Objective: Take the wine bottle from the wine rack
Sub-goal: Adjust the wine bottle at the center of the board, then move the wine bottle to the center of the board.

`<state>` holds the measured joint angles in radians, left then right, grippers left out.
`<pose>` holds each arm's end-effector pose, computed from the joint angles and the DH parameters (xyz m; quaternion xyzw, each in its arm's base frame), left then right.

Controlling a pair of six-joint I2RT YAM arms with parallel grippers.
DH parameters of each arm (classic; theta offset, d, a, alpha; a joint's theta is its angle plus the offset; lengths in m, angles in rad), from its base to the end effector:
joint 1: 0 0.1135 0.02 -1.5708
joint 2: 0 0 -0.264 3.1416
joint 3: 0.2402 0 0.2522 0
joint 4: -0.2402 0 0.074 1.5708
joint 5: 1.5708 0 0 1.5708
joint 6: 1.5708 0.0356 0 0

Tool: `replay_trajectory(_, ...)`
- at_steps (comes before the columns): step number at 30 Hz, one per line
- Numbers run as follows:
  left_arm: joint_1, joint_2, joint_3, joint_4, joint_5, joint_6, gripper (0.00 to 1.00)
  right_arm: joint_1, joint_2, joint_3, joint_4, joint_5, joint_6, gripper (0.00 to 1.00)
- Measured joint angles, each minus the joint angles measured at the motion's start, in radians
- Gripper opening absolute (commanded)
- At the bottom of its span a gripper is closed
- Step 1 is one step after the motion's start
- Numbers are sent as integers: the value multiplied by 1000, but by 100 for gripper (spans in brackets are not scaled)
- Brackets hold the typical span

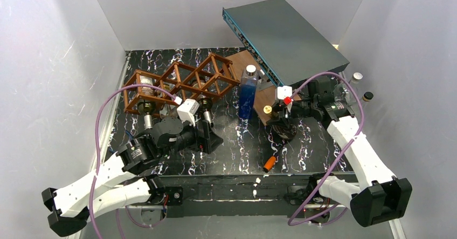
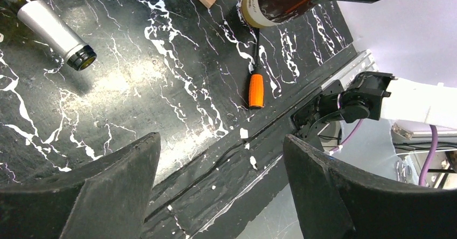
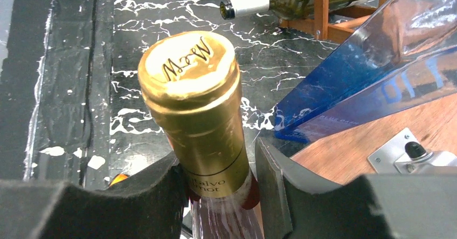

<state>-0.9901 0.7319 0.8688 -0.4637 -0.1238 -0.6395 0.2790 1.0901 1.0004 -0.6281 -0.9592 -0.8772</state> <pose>0.0923 -0.1327 0.3477 0.1060 0.8050 -0.3886 0.4355 0.2019 0.0882 0.3233 -0.6012 0.5722 0.2933 0.4745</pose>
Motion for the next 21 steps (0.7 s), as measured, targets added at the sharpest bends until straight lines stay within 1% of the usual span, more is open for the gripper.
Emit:
replay_trajectory(4, 0, -4, -11, 2, 0, 2, 82, -36, -15, 21, -92, -19, -32, 1)
replay_trajectory(9, 0, -10, -11, 7, 0, 6, 83, -119, -61, 45, -180, -6, -42, 1)
replay_trajectory(16, 0, -37, -19, 11, -1, 12, 83, -164, -89, 45, -227, -4, -55, 1)
replay_trajectory(21, 0, -42, -25, 11, -2, 12, 83, -222, -105, 45, -238, 7, -41, 1)
